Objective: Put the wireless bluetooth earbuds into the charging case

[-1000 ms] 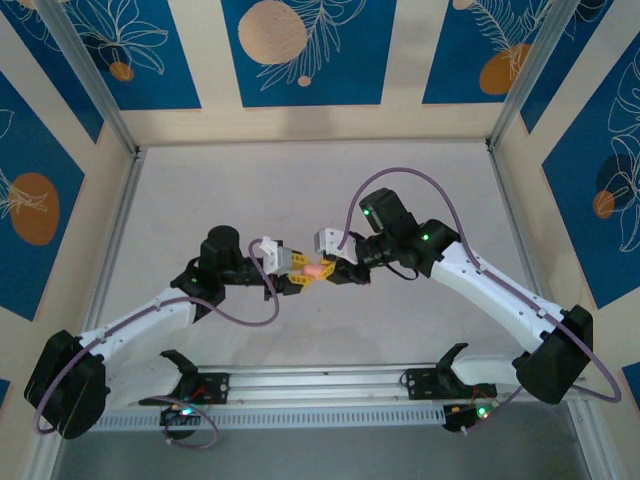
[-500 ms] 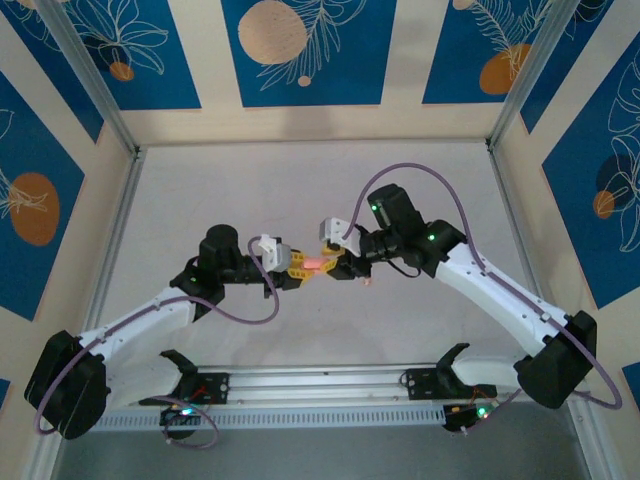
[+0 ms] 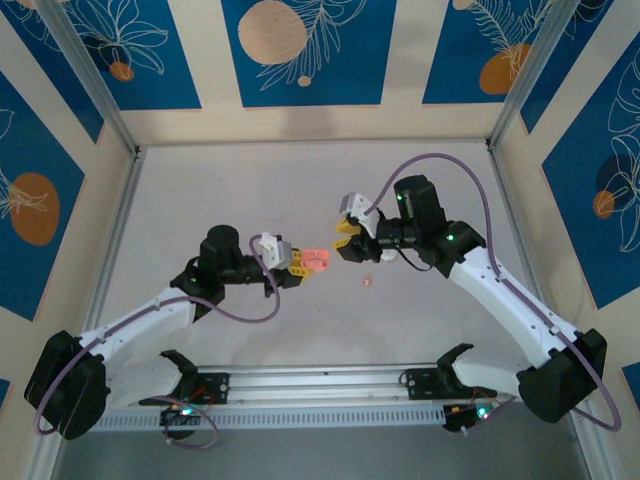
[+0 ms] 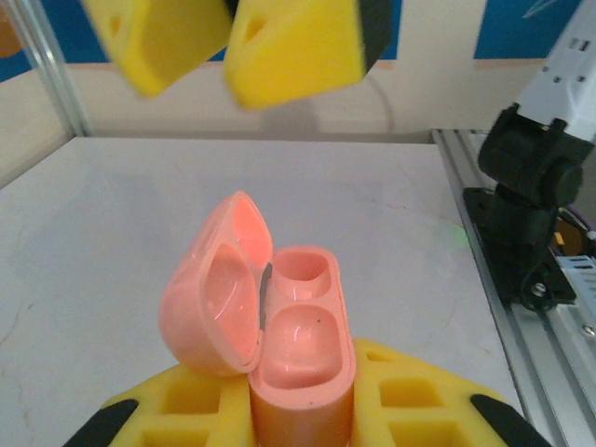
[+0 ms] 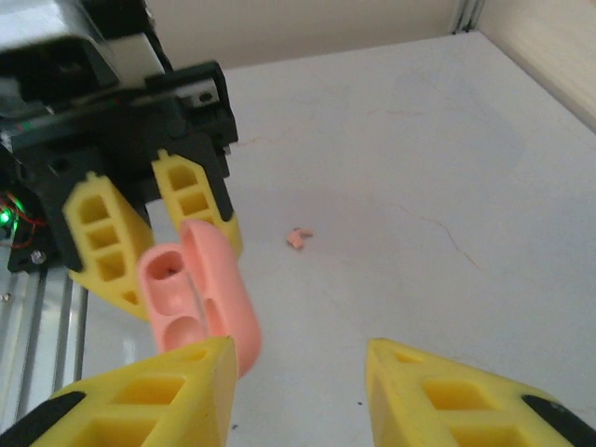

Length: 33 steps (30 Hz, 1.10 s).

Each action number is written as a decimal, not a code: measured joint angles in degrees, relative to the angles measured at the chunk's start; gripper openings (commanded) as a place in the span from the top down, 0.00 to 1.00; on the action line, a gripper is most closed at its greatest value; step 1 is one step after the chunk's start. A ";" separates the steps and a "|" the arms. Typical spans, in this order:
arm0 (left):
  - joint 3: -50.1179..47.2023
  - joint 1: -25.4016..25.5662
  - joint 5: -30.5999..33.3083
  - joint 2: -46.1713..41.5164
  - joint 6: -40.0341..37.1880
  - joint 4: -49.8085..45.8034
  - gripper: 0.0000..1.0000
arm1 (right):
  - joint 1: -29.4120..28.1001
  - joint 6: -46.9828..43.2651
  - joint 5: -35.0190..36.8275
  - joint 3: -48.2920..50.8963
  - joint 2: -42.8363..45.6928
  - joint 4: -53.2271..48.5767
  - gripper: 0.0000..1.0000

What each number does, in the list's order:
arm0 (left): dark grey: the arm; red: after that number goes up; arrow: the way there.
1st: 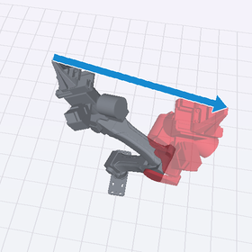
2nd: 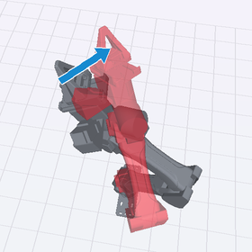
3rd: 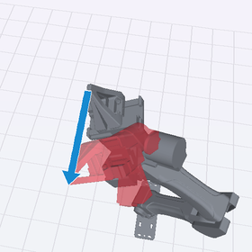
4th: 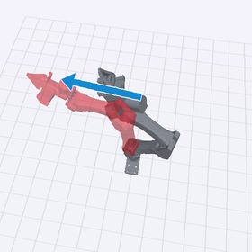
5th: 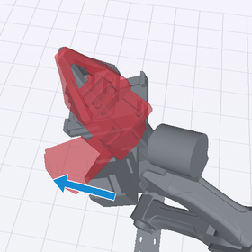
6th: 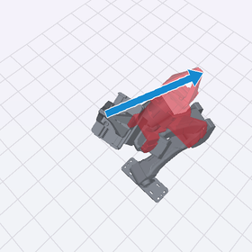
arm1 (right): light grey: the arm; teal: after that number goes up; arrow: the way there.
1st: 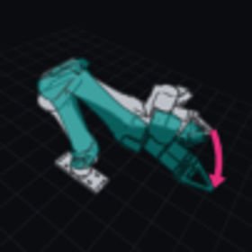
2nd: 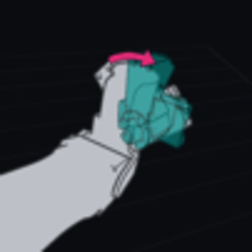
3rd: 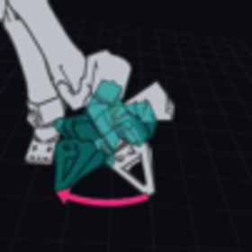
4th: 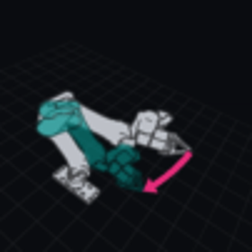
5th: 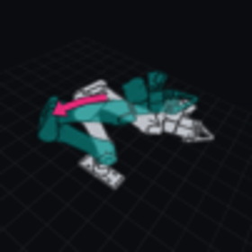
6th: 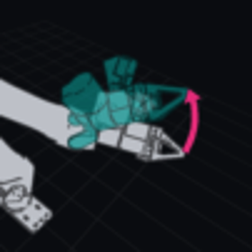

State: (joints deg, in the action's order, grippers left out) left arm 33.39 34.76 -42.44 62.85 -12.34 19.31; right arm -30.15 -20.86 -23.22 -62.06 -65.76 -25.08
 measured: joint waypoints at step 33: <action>-9.57 -32.94 30.97 -10.62 25.57 -5.68 0.78 | -19.78 25.27 18.34 -35.36 -52.37 -7.39 0.51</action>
State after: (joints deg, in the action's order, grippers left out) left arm 23.81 1.83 -11.46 52.23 13.23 13.63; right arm -49.93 4.40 -4.89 -97.43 -118.13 -32.47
